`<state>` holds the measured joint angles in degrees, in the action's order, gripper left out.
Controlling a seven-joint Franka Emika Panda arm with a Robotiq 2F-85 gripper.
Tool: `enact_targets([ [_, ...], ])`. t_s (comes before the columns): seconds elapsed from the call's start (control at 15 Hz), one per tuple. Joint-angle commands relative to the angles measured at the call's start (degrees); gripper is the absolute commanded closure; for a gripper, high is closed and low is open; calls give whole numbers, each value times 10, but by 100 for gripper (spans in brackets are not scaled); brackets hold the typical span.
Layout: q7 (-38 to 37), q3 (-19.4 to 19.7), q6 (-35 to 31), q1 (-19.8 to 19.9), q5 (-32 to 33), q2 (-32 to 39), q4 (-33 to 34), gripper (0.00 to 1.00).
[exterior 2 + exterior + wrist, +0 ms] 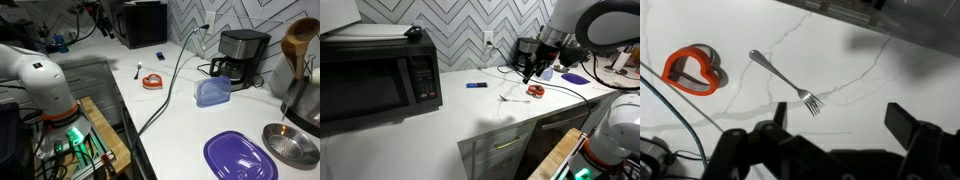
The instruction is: Pick up the clear lunch box with a light blue lid and place it on the kitchen counter to the left side of the black cable
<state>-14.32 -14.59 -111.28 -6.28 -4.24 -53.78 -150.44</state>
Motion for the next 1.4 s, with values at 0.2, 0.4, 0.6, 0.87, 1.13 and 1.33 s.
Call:
enact_targets([
  [0.2, -1, 2, 2, -2, 2, 1, 2, 0],
  [0.4, -1, 2, 2, -2, 2, 1, 2, 0],
  [0.6, -1, 2, 2, -2, 2, 1, 2, 0],
  [0.87, -1, 2, 2, -2, 2, 1, 2, 0],
  [1.13, -1, 2, 2, -2, 2, 1, 2, 0],
  [1.33, 25, 41, 1, 25, 24, 15, 16, 0],
])
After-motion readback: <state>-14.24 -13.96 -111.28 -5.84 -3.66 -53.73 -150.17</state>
